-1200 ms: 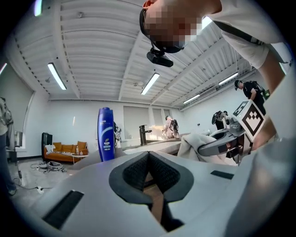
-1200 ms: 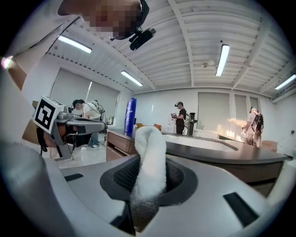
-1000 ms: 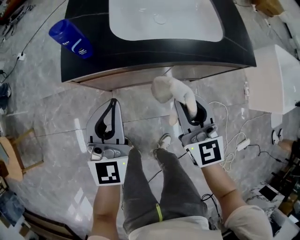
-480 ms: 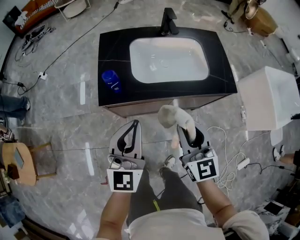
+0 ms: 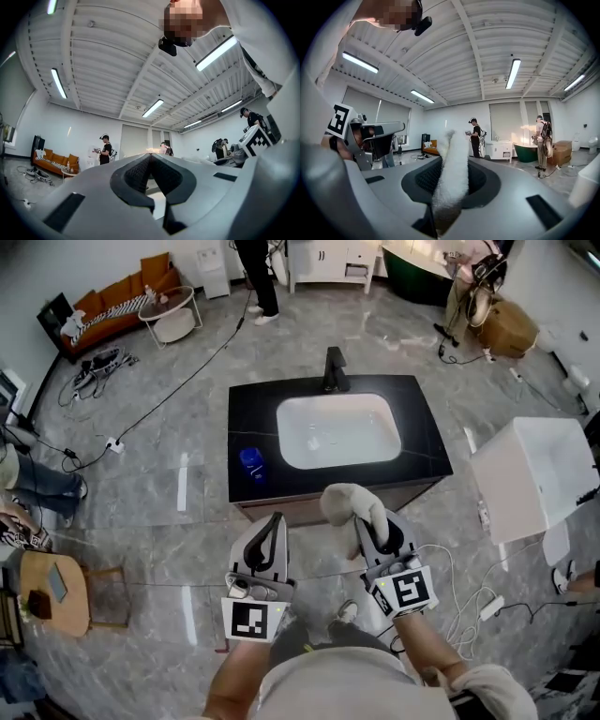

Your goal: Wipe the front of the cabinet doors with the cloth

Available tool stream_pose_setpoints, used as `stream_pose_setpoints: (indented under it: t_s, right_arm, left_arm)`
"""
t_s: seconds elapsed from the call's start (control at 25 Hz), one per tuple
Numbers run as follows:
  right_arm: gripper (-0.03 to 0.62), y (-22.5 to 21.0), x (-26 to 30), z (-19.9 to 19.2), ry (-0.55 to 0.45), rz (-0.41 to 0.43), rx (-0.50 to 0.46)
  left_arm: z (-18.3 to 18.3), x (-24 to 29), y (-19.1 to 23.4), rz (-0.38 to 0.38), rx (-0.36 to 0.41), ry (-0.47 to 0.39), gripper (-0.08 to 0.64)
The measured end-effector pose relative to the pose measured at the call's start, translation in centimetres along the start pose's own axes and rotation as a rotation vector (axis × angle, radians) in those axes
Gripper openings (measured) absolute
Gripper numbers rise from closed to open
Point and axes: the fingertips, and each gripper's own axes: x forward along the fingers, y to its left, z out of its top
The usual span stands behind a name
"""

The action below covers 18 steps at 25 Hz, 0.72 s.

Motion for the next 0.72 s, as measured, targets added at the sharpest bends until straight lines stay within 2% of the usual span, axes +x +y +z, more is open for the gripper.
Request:
stream_pose_setpoints:
  t_s: [0.16, 0.28, 0.48, 0.72]
  right_arm:
    - [0.107, 0.3, -1.0, 2.7, -0.039, -0.013, 0.008]
    - [0.107, 0.1, -1.6, 4.3, -0.066, -0.012, 0.001]
    - [0.107, -0.5, -2.7, 6.7, -0.104, -0.027, 0.004]
    - [0.107, -0.2, -3.5, 7.4, -0.11, -0.037, 0.008]
  left_arm:
    - [4.1, -1.6, -0.1, 0.001, 0.053, -0.04, 0.017]
    - [5.9, -2.3, -0.3, 0.006, 0.084, -0.065, 0.017]
    - [7.4, -3.2, -0.8, 0.003, 0.107, -0.081, 0.017]
    - [8.4, -3.6, -0.3, -0.003, 0.125, -0.105, 0.017]
